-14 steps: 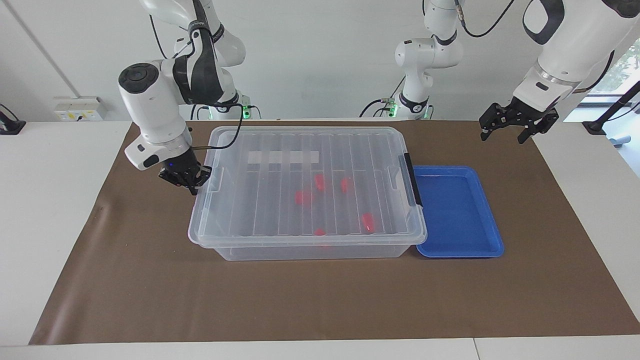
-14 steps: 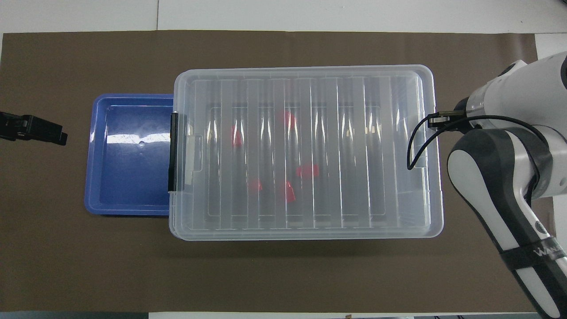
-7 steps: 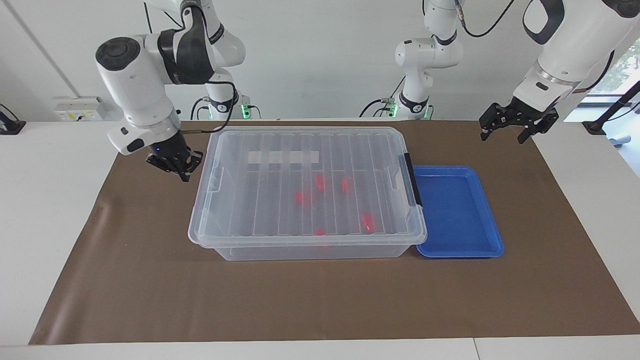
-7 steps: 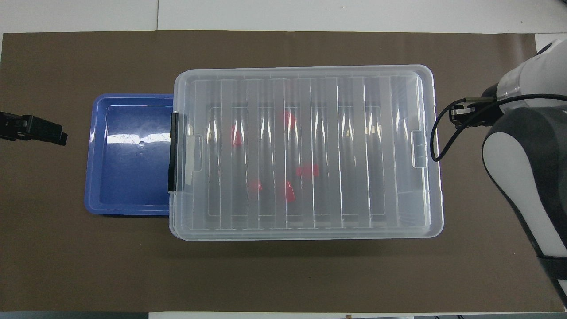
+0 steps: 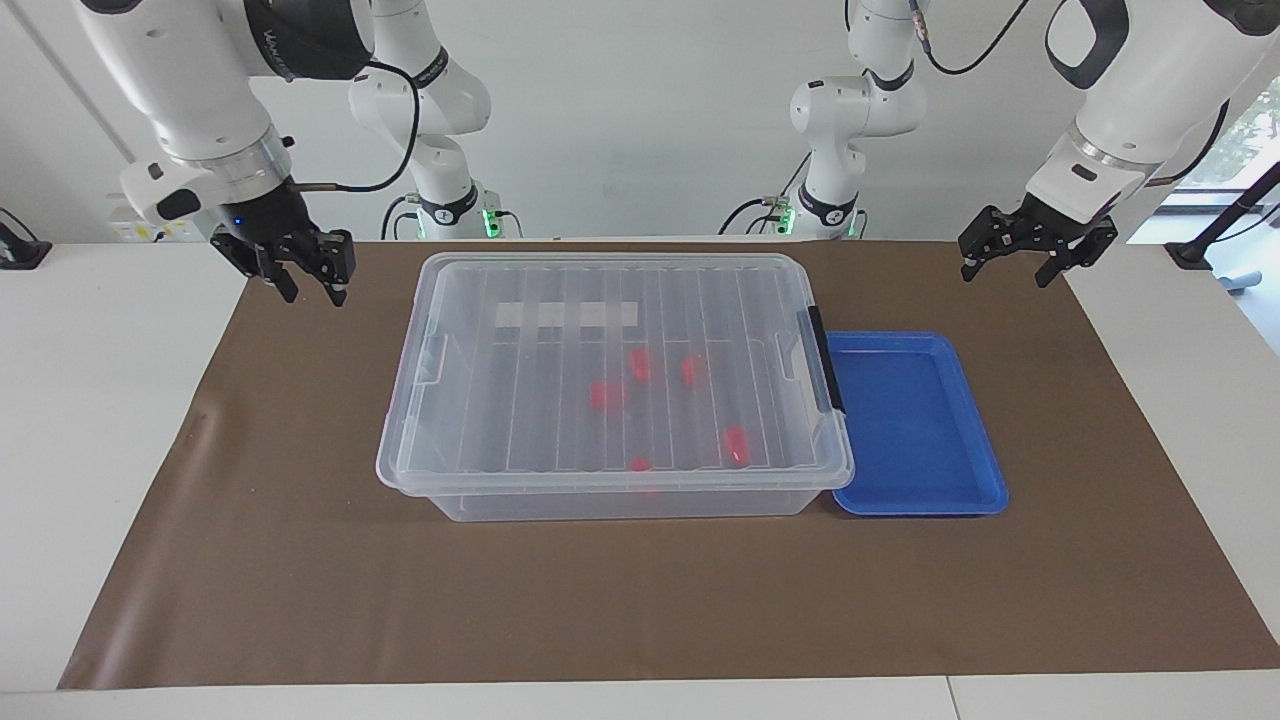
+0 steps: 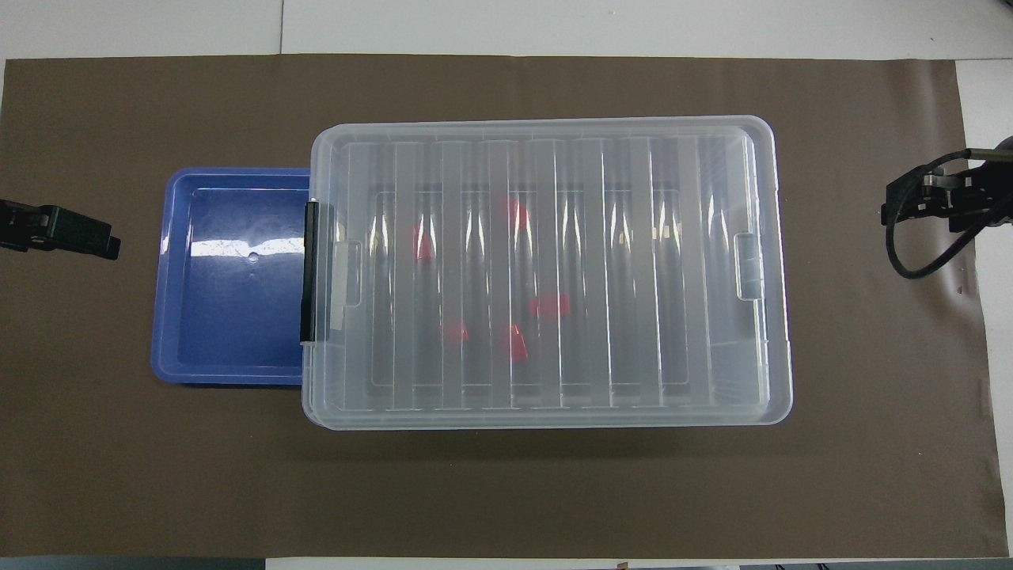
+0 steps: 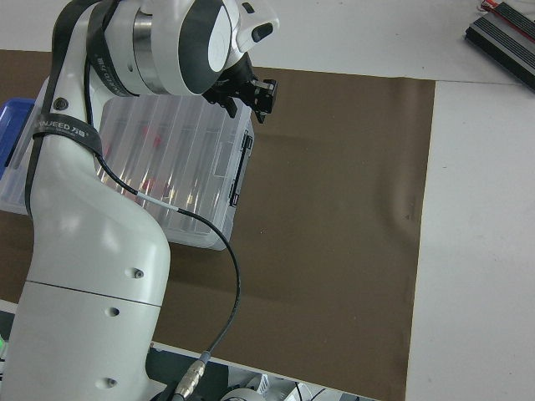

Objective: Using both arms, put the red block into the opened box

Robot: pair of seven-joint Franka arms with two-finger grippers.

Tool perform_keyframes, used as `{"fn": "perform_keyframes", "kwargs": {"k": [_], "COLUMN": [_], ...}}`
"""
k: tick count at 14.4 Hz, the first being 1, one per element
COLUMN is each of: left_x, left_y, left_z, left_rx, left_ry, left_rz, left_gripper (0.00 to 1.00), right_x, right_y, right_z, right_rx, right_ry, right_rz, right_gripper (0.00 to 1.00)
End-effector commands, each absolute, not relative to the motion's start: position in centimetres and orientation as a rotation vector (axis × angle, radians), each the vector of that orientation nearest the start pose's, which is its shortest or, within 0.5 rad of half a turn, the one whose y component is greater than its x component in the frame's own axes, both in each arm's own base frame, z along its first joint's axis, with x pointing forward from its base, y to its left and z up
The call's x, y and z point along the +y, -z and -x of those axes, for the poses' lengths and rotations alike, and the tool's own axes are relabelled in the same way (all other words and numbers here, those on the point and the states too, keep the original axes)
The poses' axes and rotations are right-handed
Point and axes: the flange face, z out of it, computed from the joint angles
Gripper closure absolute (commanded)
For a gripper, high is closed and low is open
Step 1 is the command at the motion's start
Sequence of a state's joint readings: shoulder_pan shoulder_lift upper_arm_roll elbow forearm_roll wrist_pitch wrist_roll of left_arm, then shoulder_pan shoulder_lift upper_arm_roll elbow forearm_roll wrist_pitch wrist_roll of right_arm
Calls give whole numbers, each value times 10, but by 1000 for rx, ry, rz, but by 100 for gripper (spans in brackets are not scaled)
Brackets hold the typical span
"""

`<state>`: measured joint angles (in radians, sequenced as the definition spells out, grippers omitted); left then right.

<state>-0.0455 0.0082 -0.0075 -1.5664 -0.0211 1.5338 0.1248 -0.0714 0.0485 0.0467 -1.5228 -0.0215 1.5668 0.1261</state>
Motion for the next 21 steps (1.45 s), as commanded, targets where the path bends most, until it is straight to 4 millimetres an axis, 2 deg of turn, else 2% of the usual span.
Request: {"fn": "perform_keyframes", "kwargs": {"k": [1,5,8,12,21], "left_x": [-28,-28,-28,-28,-28], "left_y": [-624,-624,-624,-623,-624], "left_z": [-545,-545,-545,-545,-545], "left_rx": [284,284,284,284,284], "left_ry": [-58,-58,-58,-60,-58], "left_rz": [3133,3133,3133,3133,3133], "left_gripper": [0,0,0,0,0], "right_x": [-23,-25,-46,-63,-62], "right_y": [-615,-618,-617,-616,-616], "right_z": [-567,-567,-565,-562,-563], "right_rx": [270,266,179,210,143], "right_ry": [-43,-50,-55,-58,-49], "right_rz": [3137,3138,3140,3139,3144], "right_gripper": [0,0,0,0,0]}}
